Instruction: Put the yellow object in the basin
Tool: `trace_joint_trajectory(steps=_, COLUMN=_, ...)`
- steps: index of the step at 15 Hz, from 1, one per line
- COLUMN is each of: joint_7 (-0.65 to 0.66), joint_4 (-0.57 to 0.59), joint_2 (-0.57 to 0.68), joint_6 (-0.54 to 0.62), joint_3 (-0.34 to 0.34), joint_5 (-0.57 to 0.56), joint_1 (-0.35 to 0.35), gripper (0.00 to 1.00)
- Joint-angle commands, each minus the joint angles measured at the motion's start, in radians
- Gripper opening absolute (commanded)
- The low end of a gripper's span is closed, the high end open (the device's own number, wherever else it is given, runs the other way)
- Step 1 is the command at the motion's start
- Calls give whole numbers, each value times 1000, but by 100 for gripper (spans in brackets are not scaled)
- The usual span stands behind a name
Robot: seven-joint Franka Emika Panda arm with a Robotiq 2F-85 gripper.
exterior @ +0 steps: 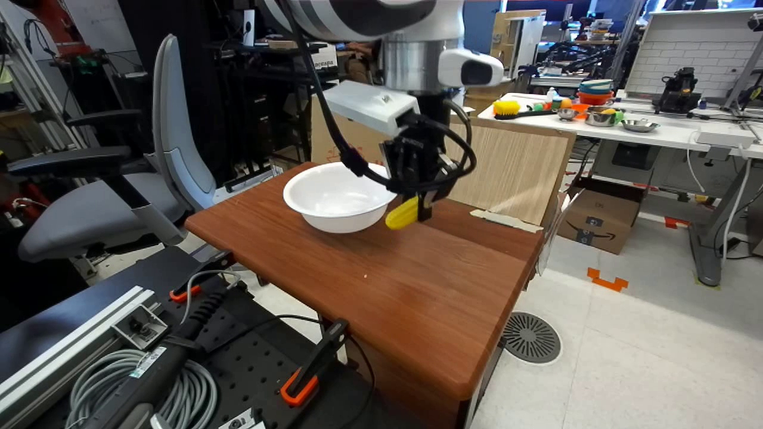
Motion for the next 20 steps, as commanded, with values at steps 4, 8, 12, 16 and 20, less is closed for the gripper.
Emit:
trace_joint_trajectory(steps=4, joint_7=30, joint_4=-10, joint_2=-115, joint_6=22, joint_3=89, joint_5=22, joint_1=107, gripper=9)
trace_joint_trajectory(steps=8, joint_7=85, joint_4=65, joint_2=-37, joint_6=5, joint_3=107, joint_5=9, joint_1=155, gripper=9)
trace_joint_trajectory(steps=12, joint_7=134, joint_4=141, joint_2=70, joint_6=-35, joint_3=95, joint_5=4, joint_1=173, gripper=9)
trace_joint_trajectory(steps=16, joint_7=174, joint_4=195, joint_2=166, joint_6=-68, joint_3=80, joint_5=0, joint_1=181, gripper=9)
trace_joint_trajectory(steps=20, joint_7=202, joint_4=227, joint_2=210, joint_6=-94, joint_3=76, joint_5=0, joint_1=192, gripper=60)
